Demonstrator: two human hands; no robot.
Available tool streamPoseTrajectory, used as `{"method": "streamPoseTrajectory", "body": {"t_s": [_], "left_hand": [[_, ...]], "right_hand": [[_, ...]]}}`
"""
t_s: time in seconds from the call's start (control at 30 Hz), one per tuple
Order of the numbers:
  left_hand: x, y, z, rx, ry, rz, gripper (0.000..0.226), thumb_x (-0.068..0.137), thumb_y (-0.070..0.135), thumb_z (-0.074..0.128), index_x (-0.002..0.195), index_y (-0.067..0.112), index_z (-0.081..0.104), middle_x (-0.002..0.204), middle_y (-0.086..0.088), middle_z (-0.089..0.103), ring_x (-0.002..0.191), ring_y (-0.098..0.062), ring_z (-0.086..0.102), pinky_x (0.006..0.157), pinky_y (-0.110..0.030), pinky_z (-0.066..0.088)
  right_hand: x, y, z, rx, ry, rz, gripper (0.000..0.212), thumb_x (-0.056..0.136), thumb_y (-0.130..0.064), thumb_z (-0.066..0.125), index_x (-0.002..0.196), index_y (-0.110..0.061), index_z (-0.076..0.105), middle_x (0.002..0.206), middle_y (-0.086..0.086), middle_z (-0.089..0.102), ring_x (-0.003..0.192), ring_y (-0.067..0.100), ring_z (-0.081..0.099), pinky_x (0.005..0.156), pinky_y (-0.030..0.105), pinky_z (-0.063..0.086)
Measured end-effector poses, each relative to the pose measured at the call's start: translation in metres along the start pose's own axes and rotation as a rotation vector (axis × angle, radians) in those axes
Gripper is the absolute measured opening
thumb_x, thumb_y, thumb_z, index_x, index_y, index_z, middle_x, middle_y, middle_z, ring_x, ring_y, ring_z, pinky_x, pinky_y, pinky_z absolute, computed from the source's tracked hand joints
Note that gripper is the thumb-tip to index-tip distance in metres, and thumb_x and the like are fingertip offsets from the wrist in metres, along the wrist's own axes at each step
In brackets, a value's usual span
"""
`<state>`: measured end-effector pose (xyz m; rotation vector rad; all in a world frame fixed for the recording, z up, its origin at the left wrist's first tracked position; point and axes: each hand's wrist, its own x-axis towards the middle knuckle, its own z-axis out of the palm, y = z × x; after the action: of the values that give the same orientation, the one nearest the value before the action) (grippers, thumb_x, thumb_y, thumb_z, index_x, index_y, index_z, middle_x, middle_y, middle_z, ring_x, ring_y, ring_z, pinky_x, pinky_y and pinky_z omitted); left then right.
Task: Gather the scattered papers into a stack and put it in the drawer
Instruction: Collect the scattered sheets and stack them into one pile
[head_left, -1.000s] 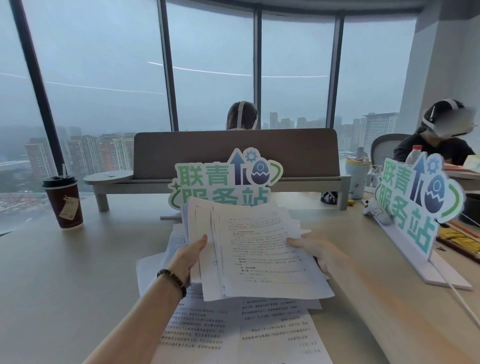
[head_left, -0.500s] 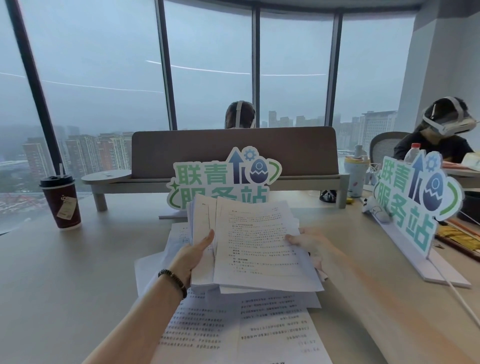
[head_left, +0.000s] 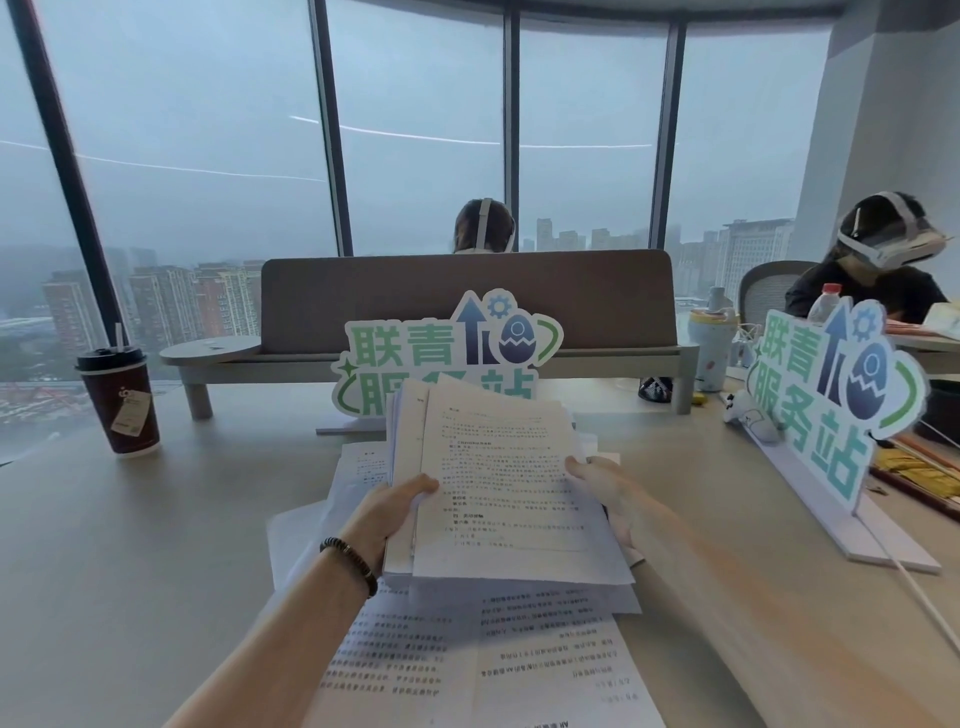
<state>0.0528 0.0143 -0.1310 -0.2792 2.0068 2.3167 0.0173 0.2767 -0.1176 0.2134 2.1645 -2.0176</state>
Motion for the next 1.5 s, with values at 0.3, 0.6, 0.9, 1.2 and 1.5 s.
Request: {"method": "streamPoseTrajectory", "body": {"t_s": [0.3, 0.6, 0.9, 1.2, 1.5], "left_hand": [[-0.009, 0.004, 0.007, -0.045, -0.1, 0.03, 0.025, 0.088, 0.015, 0.071, 0.112, 0.006, 0.069, 0.103, -0.018, 0.075, 0.086, -0.033, 0.075, 0.068, -0.039, 0.062], [-0.012, 0.01, 0.007, -0.083, -0.145, 0.112, 0.036, 0.092, 0.015, 0.065, 0.126, 0.003, 0.062, 0.115, -0.021, 0.071, 0.104, -0.04, 0.069, 0.084, -0.054, 0.058], [-0.03, 0.024, 0.021, -0.058, -0.066, 0.43, 0.028, 0.098, 0.015, 0.055, 0.124, 0.007, 0.063, 0.114, -0.012, 0.073, 0.103, -0.031, 0.071, 0.084, -0.049, 0.058], [-0.039, 0.018, 0.017, 0.02, -0.019, 0.432, 0.022, 0.096, 0.023, 0.06, 0.112, 0.013, 0.07, 0.104, -0.007, 0.077, 0.097, -0.028, 0.073, 0.086, -0.048, 0.057], [-0.041, 0.019, 0.018, 0.004, -0.023, 0.424, 0.026, 0.092, 0.022, 0.064, 0.115, 0.01, 0.069, 0.103, -0.008, 0.077, 0.093, -0.026, 0.074, 0.081, -0.044, 0.059]], "right_hand": [[-0.004, 0.006, 0.013, 0.018, -0.024, -0.094, 0.019, 0.104, -0.02, 0.047, 0.121, -0.016, 0.055, 0.111, 0.001, 0.069, 0.1, 0.024, 0.069, 0.086, 0.042, 0.057], [-0.022, -0.006, 0.014, 0.173, 0.024, -0.324, 0.029, 0.096, -0.004, 0.056, 0.121, -0.018, 0.058, 0.107, 0.007, 0.075, 0.083, 0.025, 0.076, 0.065, 0.04, 0.062], [-0.039, -0.014, 0.023, -0.017, 0.148, -0.801, 0.043, 0.104, -0.019, 0.049, 0.142, -0.034, 0.037, 0.119, -0.013, 0.065, 0.102, 0.007, 0.067, 0.083, 0.035, 0.061], [-0.038, 0.013, 0.039, -0.147, 0.083, -0.869, 0.067, 0.101, -0.042, 0.047, 0.152, -0.047, 0.005, 0.146, -0.025, 0.04, 0.128, -0.009, 0.044, 0.101, 0.015, 0.044], [-0.042, -0.08, 0.02, -0.2, 0.265, -1.076, 0.092, 0.095, -0.03, 0.064, 0.15, -0.054, -0.006, 0.13, -0.001, 0.053, 0.116, 0.012, 0.058, 0.097, 0.046, 0.053]]}}
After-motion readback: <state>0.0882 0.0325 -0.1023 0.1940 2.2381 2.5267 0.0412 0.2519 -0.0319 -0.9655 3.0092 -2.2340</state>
